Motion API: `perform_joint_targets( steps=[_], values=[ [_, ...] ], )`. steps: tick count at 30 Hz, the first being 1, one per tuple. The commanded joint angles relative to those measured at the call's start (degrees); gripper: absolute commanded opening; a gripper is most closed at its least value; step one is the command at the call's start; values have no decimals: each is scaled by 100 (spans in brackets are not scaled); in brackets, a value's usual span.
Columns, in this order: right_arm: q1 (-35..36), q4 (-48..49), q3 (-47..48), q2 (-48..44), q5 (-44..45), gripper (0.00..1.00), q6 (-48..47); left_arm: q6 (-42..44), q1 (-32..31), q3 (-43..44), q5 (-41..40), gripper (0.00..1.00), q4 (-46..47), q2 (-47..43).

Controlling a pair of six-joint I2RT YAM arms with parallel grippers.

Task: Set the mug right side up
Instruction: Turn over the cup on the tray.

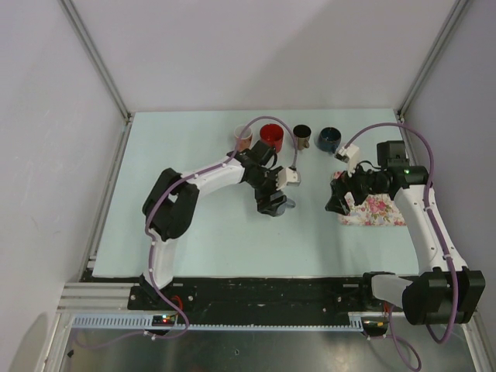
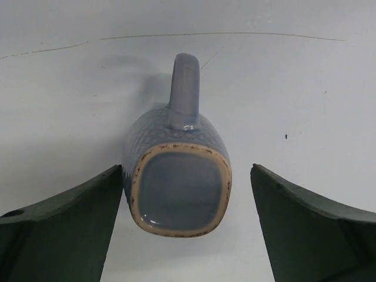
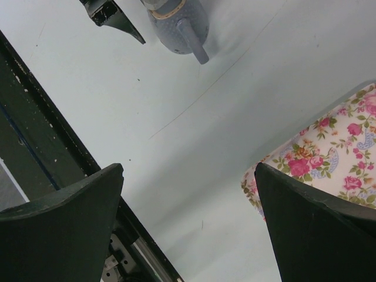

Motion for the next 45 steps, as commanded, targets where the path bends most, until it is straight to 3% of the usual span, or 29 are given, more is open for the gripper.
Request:
perform_joint_targets(
  steps=[1,13,17,23,27,30,32,37,45],
  values=[
    [60,34,1,12,21,99,-107,-63,-110,247,44,93,5,96],
    [114,15,-12,36,65,99,-139,-33,-150,423,-63,96,2,217],
    [113,7,-11,38,71,100,-144,-79,-165,486,21,92,-12,278],
    [116,-2,-13,13,64,100,-159,-10,-193,463,40,71,-99,375],
    [115,-15,-8,4,74,100,-191,-15,-202,446,110,45,-182,395],
    [125,-28,-9,-34,109,100,-257,-112,-199,491,141,16,-254,337],
    [151,-5,-14,-110,169,99,-334,-288,-194,551,177,4,-311,258],
    [505,248,-78,-481,824,99,-543,-1136,-32,781,986,0,-437,-130],
    [1924,1448,-1146,-1562,2889,99,-1665,-4025,352,1605,2889,0,-438,-52]
  ],
)
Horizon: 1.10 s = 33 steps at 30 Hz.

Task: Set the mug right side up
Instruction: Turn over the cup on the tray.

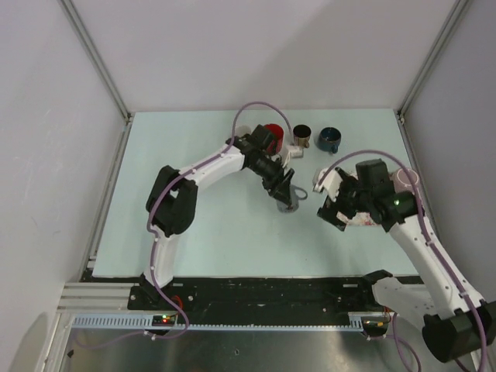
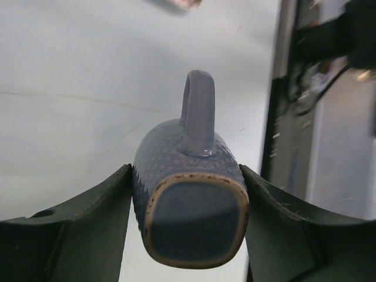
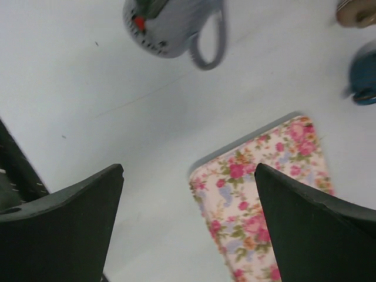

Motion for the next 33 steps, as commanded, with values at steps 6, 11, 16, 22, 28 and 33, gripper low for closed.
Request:
perform_joint_targets(
  steps=[6,11,16,22,28,33],
  values=[
    [729,2082,-1331,-1352,1423,100,-1973,-3235,275,847,2425,0,134,162],
    [782,3068,-1964,-1781,1669,99,-2957,-3709,271,1012,3139,0,134,493],
    [1067,3809,-2285,-1643,2167,99,-3705,-3839,261,968,3439,0,135,488],
    [1565,3823,-2304,-1242,2279,99,-4178,-4080,250,1080,4039,0,125,676],
    [1921,3819,-2304,-1062,2127,100,-4157,-4071,275,1025,4217,0,130,722],
    [2098,3741,-2309,-1050,2068,96,-4150,-4154,284,1075,4221,0,140,797]
  ],
)
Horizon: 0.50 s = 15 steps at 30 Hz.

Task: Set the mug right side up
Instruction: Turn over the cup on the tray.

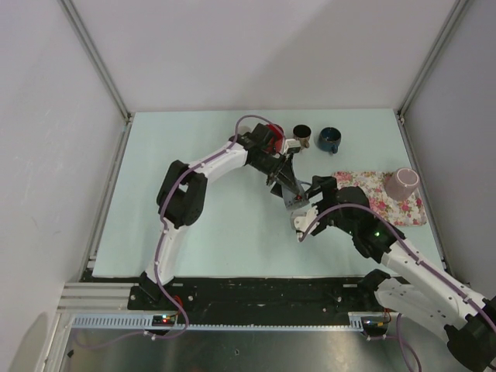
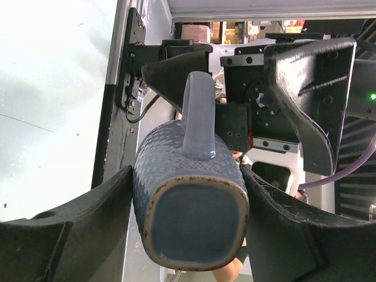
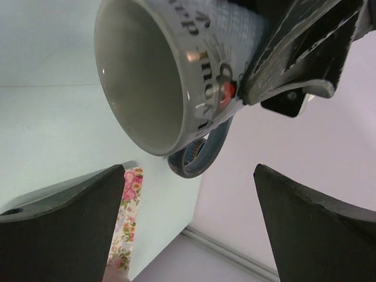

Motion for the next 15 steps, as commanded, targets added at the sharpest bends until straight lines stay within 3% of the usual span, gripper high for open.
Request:
perform_joint_targets(
  steps=[1,15],
  values=[
    [152,215,-16,2,-103,95,-84,-243,11,307,910,0,36,-6],
    [-69,1683,-747,-41,-570,63,-90,-356,19,6,919,0,45,-383]
  ],
)
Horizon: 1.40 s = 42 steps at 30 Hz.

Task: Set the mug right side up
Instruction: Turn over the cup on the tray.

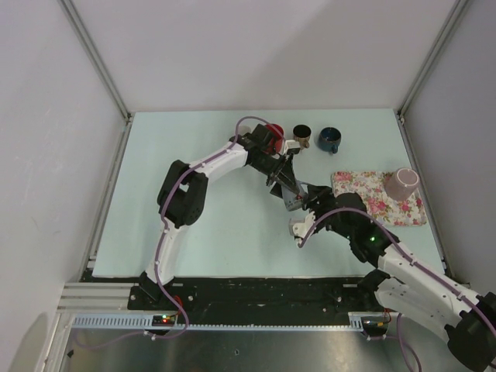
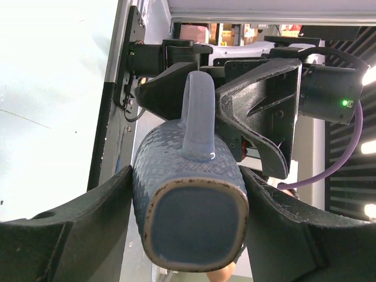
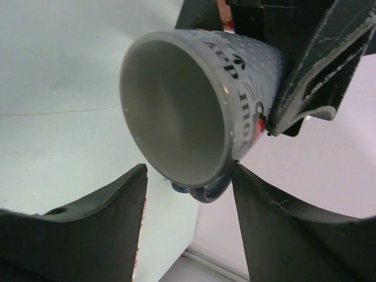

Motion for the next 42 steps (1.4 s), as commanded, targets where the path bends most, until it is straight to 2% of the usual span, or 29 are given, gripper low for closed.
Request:
perform_joint_targets(
  steps=[1,6,10,13,14,16,17,20,24,28,32,36,42],
  values=[
    [-269,1122,-243,-54,-376,59,-89,-177,15,-22,914,0,40,-492],
    [-475,1513,-554,-173,-661,41,-181,-195,25,-74,914,0,38,-604],
    [-627,1802,-961,-364,-827,22,-252,-214,26,-117,914,0,45,-701],
    [-750,2063,-1207,-559,-900,15,-140,-224,42,-134,914,0,39,-762],
    [-799,2098,-1240,-629,-936,16,-22,-233,45,-151,914,0,42,-784],
    [-886,2162,-1303,-765,-969,31,95,-231,47,-185,914,0,49,-837],
    [-924,2305,-1385,-811,-970,41,91,-228,48,-207,914,0,47,-861],
    [-1028,2793,-1724,-861,-985,64,-196,-226,61,-240,914,0,44,-929],
    [-1085,3229,-1969,-879,-1133,79,-239,-246,89,-238,914,0,38,-983],
    [-1095,4454,-2371,-706,-1325,84,-265,-227,104,-269,914,0,33,-1062],
    [-993,5604,-2551,-518,-1296,83,-223,-193,137,-290,914,0,33,-1071],
    [-889,6071,-2532,-428,-1215,79,-362,-173,147,-282,914,0,36,-979],
    [-778,6194,-2508,-297,-1193,77,-983,-185,153,-286,906,0,22,-857]
  ],
)
